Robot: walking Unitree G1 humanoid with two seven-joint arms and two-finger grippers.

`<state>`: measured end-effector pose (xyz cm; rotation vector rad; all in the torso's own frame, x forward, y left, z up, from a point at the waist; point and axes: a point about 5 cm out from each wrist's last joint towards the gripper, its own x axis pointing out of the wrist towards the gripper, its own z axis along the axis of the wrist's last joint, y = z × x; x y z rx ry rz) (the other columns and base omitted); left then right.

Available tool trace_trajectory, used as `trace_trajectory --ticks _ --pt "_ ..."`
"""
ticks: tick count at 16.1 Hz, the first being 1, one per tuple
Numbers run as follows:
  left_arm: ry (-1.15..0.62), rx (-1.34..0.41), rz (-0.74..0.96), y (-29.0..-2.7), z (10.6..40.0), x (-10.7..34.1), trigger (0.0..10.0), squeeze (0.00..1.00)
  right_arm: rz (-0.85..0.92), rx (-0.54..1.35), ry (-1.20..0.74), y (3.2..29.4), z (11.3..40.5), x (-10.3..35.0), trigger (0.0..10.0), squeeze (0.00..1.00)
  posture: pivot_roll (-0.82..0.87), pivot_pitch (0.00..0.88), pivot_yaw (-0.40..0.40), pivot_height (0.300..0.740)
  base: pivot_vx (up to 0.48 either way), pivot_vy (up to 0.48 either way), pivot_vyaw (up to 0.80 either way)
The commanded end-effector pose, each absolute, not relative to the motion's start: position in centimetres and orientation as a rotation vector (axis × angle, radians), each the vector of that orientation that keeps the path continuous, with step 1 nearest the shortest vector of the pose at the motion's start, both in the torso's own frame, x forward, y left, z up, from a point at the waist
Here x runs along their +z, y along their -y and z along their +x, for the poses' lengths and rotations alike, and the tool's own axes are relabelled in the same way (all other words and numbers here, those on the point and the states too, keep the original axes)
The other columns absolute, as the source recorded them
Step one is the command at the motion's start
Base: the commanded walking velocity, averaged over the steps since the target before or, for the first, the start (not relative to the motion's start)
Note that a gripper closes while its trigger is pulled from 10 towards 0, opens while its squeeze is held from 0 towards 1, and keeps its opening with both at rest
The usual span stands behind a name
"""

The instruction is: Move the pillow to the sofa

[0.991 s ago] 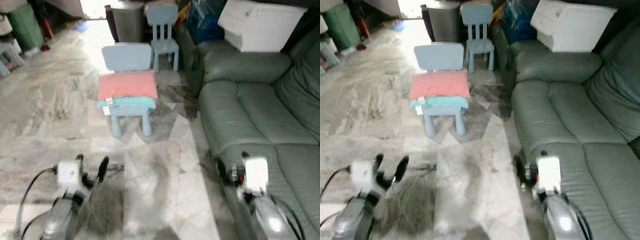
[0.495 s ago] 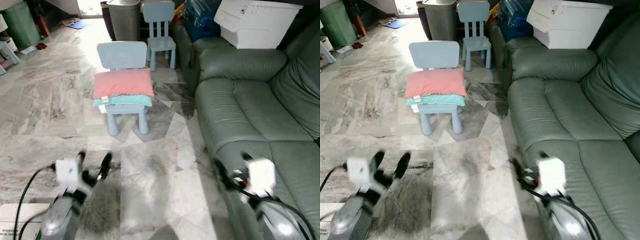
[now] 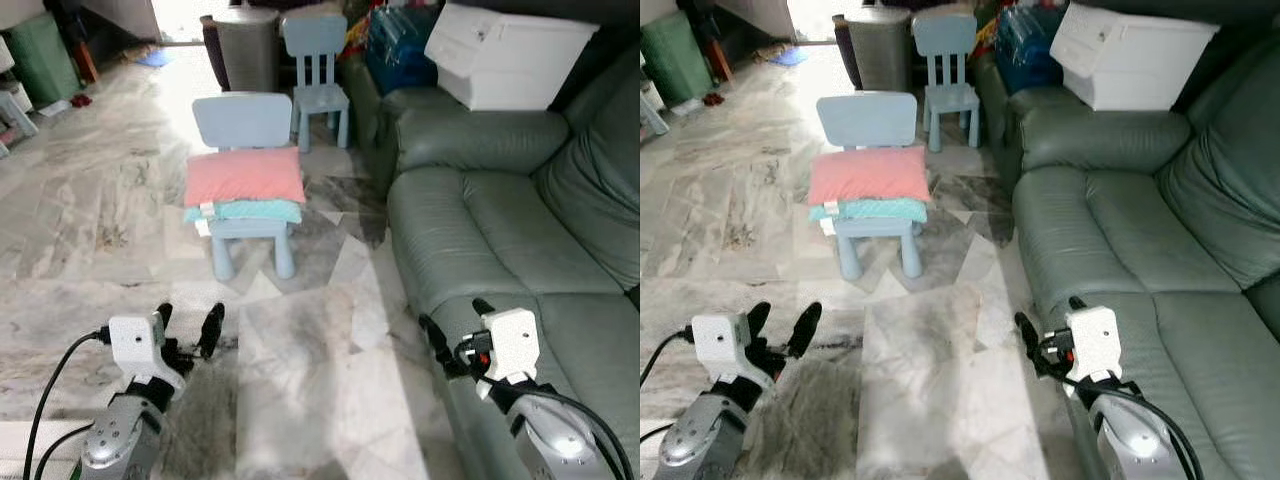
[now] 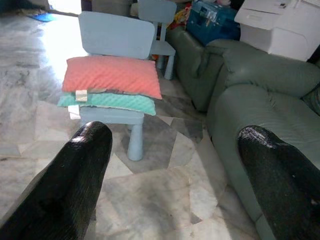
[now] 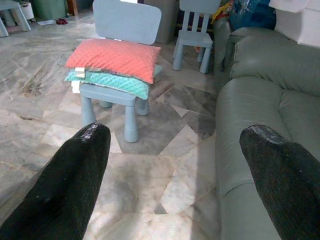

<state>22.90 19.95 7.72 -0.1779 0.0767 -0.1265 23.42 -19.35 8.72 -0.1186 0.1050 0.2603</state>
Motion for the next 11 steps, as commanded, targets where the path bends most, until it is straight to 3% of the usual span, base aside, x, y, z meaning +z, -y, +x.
trace_trajectory --ticks 1,9,11 --pt "-0.075 -0.116 -0.175 -20.36 22.74 8.0 10.0 0.0 -0.123 0.268 -0.093 18.96 23.51 9.1 10.0 0.0 -0.13 0.019 0.002 0.74 0.259 0.0 0.0" --pt "-0.092 -0.111 -0.179 -20.56 22.73 8.0 10.0 0.0 -0.135 0.285 -0.09 18.63 23.75 9.25 10.0 0.0 -0.13 0.035 0.007 0.74 0.288 0.0 0.0" --pt "-0.094 -0.115 -0.179 -20.55 22.81 8.02 10.0 0.0 -0.134 0.286 -0.09 18.55 23.73 9.29 10.0 0.0 -0.13 0.037 0.008 0.74 0.298 0.242 0.0"
